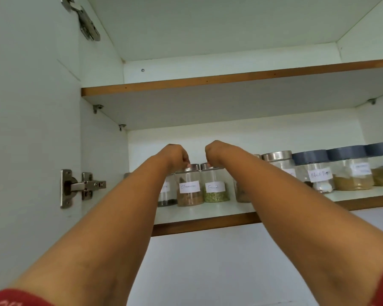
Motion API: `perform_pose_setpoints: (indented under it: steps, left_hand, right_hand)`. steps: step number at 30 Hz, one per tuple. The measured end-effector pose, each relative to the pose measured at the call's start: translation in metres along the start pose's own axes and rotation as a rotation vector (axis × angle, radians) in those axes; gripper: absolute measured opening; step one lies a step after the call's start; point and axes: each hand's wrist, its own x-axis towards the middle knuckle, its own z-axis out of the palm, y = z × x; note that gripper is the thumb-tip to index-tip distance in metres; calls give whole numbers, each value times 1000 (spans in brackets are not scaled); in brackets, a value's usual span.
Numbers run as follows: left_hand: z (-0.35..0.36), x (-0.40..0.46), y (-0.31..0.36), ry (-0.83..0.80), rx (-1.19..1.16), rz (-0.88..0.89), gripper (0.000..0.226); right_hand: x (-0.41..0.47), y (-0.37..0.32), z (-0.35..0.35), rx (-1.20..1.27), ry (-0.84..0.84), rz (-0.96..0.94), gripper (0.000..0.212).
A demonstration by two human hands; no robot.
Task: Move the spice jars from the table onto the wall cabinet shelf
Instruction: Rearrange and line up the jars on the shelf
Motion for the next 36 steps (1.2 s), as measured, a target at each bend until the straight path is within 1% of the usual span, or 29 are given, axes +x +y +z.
perform_pose_setpoints:
  steps: [2,7,12,15,19,22,24,25,26,28,29,30,31,32,33,34,36]
  left_hand:
    - [7,12,-6,-15,14,-12,21]
    - [12,36,-18,-114,55,-5,23]
    - [15,45,-27,-143,-21,-29,25]
    - [13,47,-28,-151,-19,-24,23]
    - [17,44,-27,-133,-13,-28,16]
    - [18,44,-20,-123,54,-26,20]
    - [19,39,-13,-156,151,-30,25]
    - [18,34,-9,-168,180,-33,30]
    - [15,30,-8,-181,174,-31,36]
    - [6,23,-15,-178,62,-21,44]
    - [-2,16,-22,-125,3,-9,46]
    - [-10,9,-29,-64,-35,-8,46]
    - [-17,3,-37,-8,-51,-20,45]
    - [-23,-4,-42,34,-53,-43,43]
    - [-28,-10,-45,66,-56,-66,41]
    - [-32,-15,-44,88,-69,-82,39]
    - [-35,-23,-30,100,-107,-85,37]
  right_hand:
    - [13,-4,5,-16,-16,5,31]
    - [38,-3,23,-64,-23,-22,32]
    - [43,-3,26,-115,-12,-24,16]
    - [44,-3,27,-103,2,-22,27]
    - [47,-5,27,-101,-29,-6,26]
    - [49,-8,22,-80,-36,37,9]
    - [44,-13,24,-50,-51,35,17]
    - [40,-13,24,-49,-53,36,16]
    - [35,-10,23,3,-9,14,10]
    - [23,8,15,169,229,-52,37]
    - [11,21,8,309,354,-67,42]
    - [-1,37,2,420,486,-86,40]
    - [-13,55,-4,470,595,-73,37]
    - [-25,74,-7,484,664,-40,33]
    - [-35,94,-7,487,681,8,29]
    - [-46,111,-6,535,649,75,26]
    - [-64,140,-1,598,534,178,25]
